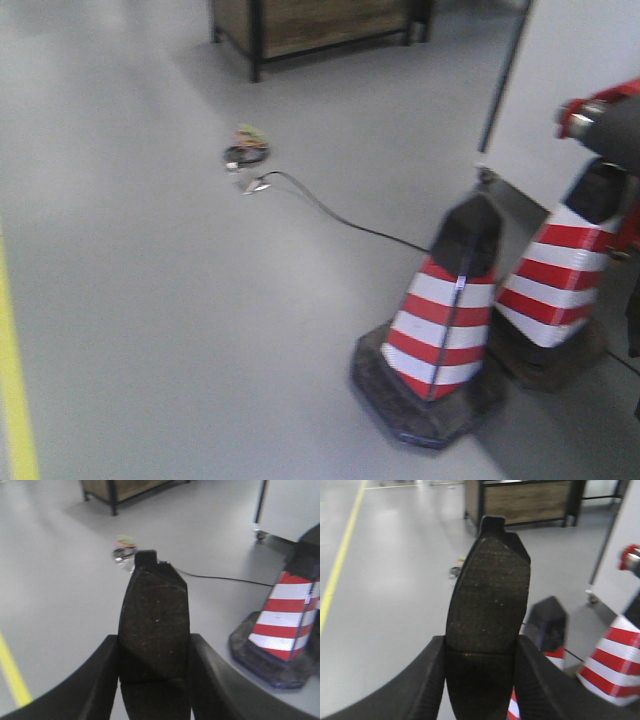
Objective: Move and align brake pads A on conveyor
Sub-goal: 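Turn and drive the base up to the black conveyor belt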
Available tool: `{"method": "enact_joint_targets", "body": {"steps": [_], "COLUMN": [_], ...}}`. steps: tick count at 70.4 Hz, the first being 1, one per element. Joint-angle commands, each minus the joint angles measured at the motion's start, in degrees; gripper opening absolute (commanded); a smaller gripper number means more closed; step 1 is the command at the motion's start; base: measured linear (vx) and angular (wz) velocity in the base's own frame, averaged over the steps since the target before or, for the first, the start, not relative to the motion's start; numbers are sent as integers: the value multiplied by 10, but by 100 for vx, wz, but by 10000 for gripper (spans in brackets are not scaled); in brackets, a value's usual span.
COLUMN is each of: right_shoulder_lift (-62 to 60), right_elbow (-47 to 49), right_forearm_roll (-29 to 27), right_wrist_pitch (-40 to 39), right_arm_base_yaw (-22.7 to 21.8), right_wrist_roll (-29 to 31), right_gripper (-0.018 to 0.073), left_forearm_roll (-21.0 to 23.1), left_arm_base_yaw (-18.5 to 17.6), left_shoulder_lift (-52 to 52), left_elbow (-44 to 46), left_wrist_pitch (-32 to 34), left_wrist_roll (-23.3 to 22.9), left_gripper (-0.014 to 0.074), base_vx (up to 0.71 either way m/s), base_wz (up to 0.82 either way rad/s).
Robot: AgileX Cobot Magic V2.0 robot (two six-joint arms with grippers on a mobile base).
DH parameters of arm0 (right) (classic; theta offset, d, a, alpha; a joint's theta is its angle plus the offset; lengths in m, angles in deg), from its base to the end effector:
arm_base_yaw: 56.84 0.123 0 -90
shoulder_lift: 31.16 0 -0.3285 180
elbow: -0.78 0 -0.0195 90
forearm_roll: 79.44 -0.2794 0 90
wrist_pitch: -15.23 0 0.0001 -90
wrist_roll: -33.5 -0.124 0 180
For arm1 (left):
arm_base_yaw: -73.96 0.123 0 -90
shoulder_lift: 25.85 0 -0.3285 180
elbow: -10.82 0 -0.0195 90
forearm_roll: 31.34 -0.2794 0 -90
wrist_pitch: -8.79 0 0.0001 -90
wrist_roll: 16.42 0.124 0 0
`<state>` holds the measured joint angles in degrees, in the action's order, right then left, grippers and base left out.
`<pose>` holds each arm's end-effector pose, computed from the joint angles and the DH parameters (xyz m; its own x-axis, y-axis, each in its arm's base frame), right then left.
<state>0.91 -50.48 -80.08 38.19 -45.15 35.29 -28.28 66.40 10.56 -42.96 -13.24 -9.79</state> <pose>0.1134 0.0240 0.3144 -0.2703 -0.0773 -0.9597 -0.2124 0.9770 -0.0189 0.1284 -0.0195 0.2896 -0.3637 0.1150 -0.9244 0.1744 0.9832 0.0537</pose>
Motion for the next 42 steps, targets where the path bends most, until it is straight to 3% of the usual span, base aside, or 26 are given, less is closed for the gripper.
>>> {"method": "enact_joint_targets", "body": {"steps": [1, 42], "right_shoulder_lift": [2, 2], "right_elbow": [17, 17], "right_forearm_roll": [2, 2], "right_wrist_pitch": [-54, -54], "right_arm_base_yaw": [0, 0], "right_wrist_roll": [4, 4], "right_gripper": [-5, -5], "left_forearm_roll": [5, 5], "left_arm_base_yaw": [-1, -1], "left_shoulder_lift": [2, 2], "left_elbow": [16, 16], "left_wrist_pitch": [56, 56], "left_wrist_roll": [-1, -1], "left_gripper": [-6, -6], "base_vx": [17, 18], "base_wz": [-83, -76]}}
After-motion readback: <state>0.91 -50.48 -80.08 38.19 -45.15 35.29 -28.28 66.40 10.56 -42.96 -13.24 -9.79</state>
